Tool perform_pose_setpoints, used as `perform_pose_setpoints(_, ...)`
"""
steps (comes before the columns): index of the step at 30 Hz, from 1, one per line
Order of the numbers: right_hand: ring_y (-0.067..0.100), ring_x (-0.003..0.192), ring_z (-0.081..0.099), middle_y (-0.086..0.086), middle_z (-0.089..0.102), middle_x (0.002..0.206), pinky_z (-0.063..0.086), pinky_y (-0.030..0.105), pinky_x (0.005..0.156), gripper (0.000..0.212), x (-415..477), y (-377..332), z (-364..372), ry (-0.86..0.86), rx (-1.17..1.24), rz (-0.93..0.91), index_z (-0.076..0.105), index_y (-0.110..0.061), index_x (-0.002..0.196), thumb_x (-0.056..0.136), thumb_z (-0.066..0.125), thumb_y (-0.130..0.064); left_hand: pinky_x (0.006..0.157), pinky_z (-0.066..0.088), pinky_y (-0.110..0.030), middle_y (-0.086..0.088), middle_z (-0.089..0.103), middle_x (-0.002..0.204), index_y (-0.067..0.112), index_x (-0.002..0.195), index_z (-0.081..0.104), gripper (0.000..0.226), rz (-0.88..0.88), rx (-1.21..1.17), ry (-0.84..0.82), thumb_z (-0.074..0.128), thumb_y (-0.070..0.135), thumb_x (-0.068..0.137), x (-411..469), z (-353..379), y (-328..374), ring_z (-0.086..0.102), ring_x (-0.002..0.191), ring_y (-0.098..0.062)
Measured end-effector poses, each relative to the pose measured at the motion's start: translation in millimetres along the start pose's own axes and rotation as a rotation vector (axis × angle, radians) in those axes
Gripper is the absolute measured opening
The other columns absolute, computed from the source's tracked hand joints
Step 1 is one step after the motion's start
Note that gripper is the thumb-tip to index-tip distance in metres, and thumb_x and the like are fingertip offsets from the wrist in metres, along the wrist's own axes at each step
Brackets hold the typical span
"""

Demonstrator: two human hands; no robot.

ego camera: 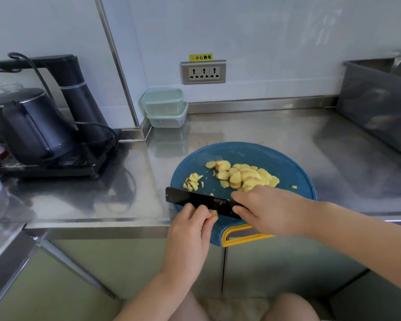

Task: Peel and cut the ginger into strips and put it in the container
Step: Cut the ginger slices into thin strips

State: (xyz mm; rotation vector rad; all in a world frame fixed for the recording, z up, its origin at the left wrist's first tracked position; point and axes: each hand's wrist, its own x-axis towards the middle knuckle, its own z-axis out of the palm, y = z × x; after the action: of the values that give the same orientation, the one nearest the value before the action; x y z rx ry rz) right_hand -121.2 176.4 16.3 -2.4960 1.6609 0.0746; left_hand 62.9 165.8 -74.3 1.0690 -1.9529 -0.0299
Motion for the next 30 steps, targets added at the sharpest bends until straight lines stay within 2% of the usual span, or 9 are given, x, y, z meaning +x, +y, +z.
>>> perform_pose_setpoints(5, 0.009, 0.063, 0.047, -0.004, 0.051, 0.072, 0.036, 0.026, 0.058, 0.027, 7.4, 5.5, 0.2, -0.038, 0.216, 0.097, 0.046, -0.023, 0.080, 0.102, 0.037, -0.034, 0.057, 0.034, -0.012, 0.010, 0.044, 0.076, 0.016, 0.078, 0.057, 0.022, 0.005, -0.019, 0.005, 0.049, 0.031, 0.091, -1.8, -1.0, -1.1, 0.038, 0.062, -0.001)
perform_pose_setpoints(10, 0.010, 0.067, 0.048, -0.003, 0.055, 0.076, 0.042, 0.028, 0.064, 0.029, 7.0, 7.4, -0.5, -0.055, 0.375, 0.155, 0.057, -0.013, 0.091, 0.101, 0.039, -0.034, 0.056, 0.035, -0.013, 0.011, 0.042, 0.076, 0.019, 0.081, 0.053, 0.019, -0.001, -0.015, -0.027, 0.047, 0.031, 0.093, -3.0, -2.6, -1.0, 0.040, 0.063, -0.004)
perform_pose_setpoints(15, 0.007, 0.062, 0.046, -0.007, 0.050, 0.069, 0.035, 0.020, 0.057, 0.028, -0.6, 4.6, -12.2, -0.026, 0.297, 0.119, 0.054, -0.018, 0.085, 0.102, 0.039, -0.035, 0.057, 0.034, -0.010, 0.016, 0.039, 0.080, 0.020, 0.081, 0.053, 0.020, -0.018, -0.023, -0.034, 0.045, 0.034, 0.093, -1.9, -3.7, -0.6, 0.039, 0.066, 0.000)
perform_pose_setpoints(20, 0.008, 0.063, 0.045, -0.007, 0.047, 0.069, 0.037, 0.023, 0.060, 0.029, -7.9, 0.6, -26.0, -0.033, 0.219, 0.079, 0.054, -0.016, 0.089, 0.102, 0.038, -0.035, 0.058, 0.033, -0.011, 0.015, 0.041, 0.079, 0.020, 0.081, 0.053, 0.019, -0.014, -0.028, -0.021, 0.047, 0.033, 0.093, -1.7, -3.7, -0.3, 0.040, 0.067, -0.001)
perform_pose_setpoints(24, 0.008, 0.064, 0.045, -0.007, 0.047, 0.071, 0.035, 0.023, 0.059, 0.029, -10.7, -1.8, -26.0, -0.050, 0.163, 0.081, 0.053, -0.017, 0.090, 0.102, 0.036, -0.036, 0.059, 0.033, -0.010, 0.012, 0.046, 0.079, 0.019, 0.080, 0.054, 0.013, -0.013, -0.017, -0.032, 0.056, 0.026, 0.090, -2.3, -3.9, 0.3, 0.043, 0.068, -0.001)
perform_pose_setpoints(30, 0.008, 0.064, 0.046, -0.007, 0.050, 0.073, 0.034, 0.021, 0.056, 0.029, -12.7, -2.5, -22.6, -0.043, 0.102, 0.083, 0.055, -0.018, 0.095, 0.102, 0.035, -0.038, 0.059, 0.032, -0.008, 0.017, 0.037, 0.081, 0.018, 0.080, 0.053, 0.014, 0.004, -0.023, -0.019, 0.053, 0.026, 0.092, -1.5, -4.3, 0.2, 0.039, 0.068, 0.001)
